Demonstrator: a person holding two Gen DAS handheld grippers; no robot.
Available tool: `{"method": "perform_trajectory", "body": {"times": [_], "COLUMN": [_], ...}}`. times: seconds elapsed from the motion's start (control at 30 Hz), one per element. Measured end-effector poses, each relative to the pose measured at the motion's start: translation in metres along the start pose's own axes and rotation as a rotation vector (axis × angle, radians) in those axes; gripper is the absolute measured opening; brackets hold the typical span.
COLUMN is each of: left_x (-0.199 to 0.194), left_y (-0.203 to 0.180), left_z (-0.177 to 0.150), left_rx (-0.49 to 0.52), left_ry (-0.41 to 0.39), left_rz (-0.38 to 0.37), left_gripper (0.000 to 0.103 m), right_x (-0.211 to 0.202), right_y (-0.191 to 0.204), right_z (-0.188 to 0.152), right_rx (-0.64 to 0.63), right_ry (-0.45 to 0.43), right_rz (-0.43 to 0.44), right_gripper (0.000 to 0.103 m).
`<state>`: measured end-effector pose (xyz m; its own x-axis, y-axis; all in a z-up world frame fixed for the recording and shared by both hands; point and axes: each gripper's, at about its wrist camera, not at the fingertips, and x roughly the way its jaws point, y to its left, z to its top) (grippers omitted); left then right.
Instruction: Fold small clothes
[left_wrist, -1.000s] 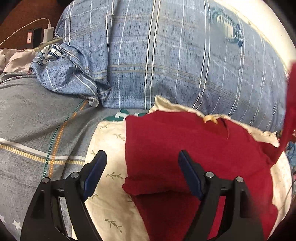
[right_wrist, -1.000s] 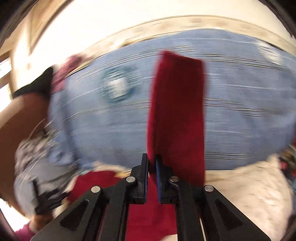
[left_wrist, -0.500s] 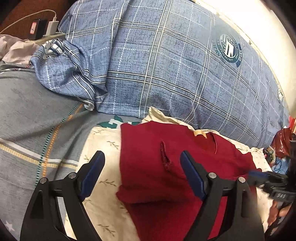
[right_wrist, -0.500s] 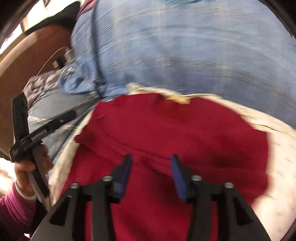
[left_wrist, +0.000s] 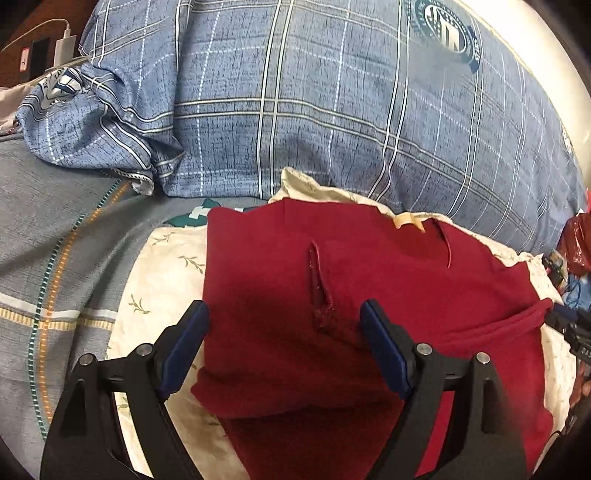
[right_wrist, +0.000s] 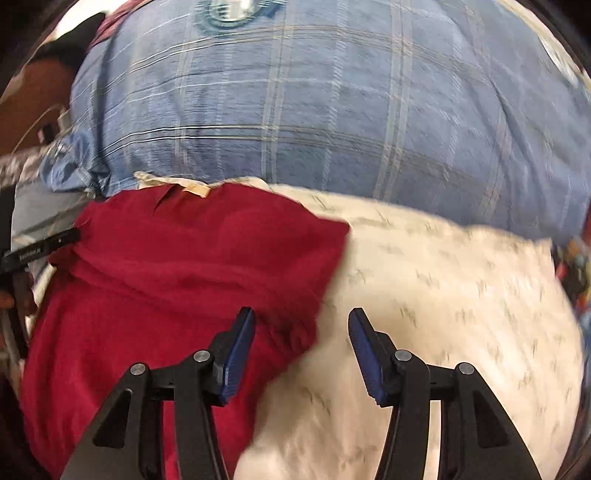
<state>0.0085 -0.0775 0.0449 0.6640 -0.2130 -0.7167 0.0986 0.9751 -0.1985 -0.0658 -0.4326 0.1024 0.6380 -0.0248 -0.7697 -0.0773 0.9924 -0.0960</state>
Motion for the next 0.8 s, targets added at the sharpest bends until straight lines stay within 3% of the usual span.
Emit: {"method": "perform_trajectory", "body": {"times": [0.03, 0.07, 0.13, 0.23, 0.33, 0.37, 0.5, 0.57, 0.63, 0.7, 0.8], "left_x": [0.0, 0.0, 0.0, 0.0, -0.001, -0.002, -0.004, -0.008, -0.013, -0.021, -0.03], "left_y": [-0.001, -0.001, -0.001, -0.001, -0.001, -0.001, 0.001, 0.002, 0.002, 0.0, -0.009], "left_z": [-0.001, -0.001, -0.002, -0.002, -0.004, -0.003, -0.004, -0.004, -0.003, 0.0, 0.006], "left_rx": [0.004, 0.008, 0.015, 0.012, 0.006, 0.005, -0.004, -0.01, -0.016, -0.012, 0.015], "left_ry": [0.0, 0.0, -0.002, -0.002, -0.004, -0.006, -0.012, -0.017, -0.031, -0.057, -0.058], "left_rz": [0.001, 0.001, 0.003, 0.003, 0.006, 0.008, 0.008, 0.002, -0.009, -0.034, -0.078], "left_gripper": [0.084, 0.084, 0.084, 0.084, 0.084, 0.084, 0.084, 0.084, 0.084, 0.084, 0.084], "right_x": [0.004, 0.008, 0.01, -0.002, -0.007, -0.007, 0.0, -0.003, -0.016, -0.027, -0.027], "right_y": [0.005, 0.009, 0.013, 0.024, 0.028, 0.028, 0.023, 0.015, 0.0, -0.009, 0.002], "right_z": [0.003, 0.005, 0.009, 0.001, -0.02, -0.026, -0.049, -0.051, -0.045, -0.035, -0.02], "right_rx": [-0.039, -0.08, -0.118, -0.164, -0.196, -0.199, -0.13, -0.083, 0.014, 0.075, 0.007], "right_ry": [-0.01, -0.011, 0.0, -0.016, 0.029, 0.042, 0.117, 0.109, 0.054, -0.002, -0.022], "right_rz": [-0.02, -0.047, -0.045, -0.063, -0.055, -0.058, -0.033, -0.037, 0.002, 0.025, 0.035], "right_gripper": [0.048, 0.029, 0.013, 0.008, 0.007, 0.001, 0.0, 0.0, 0.006, 0.031, 0.036]}}
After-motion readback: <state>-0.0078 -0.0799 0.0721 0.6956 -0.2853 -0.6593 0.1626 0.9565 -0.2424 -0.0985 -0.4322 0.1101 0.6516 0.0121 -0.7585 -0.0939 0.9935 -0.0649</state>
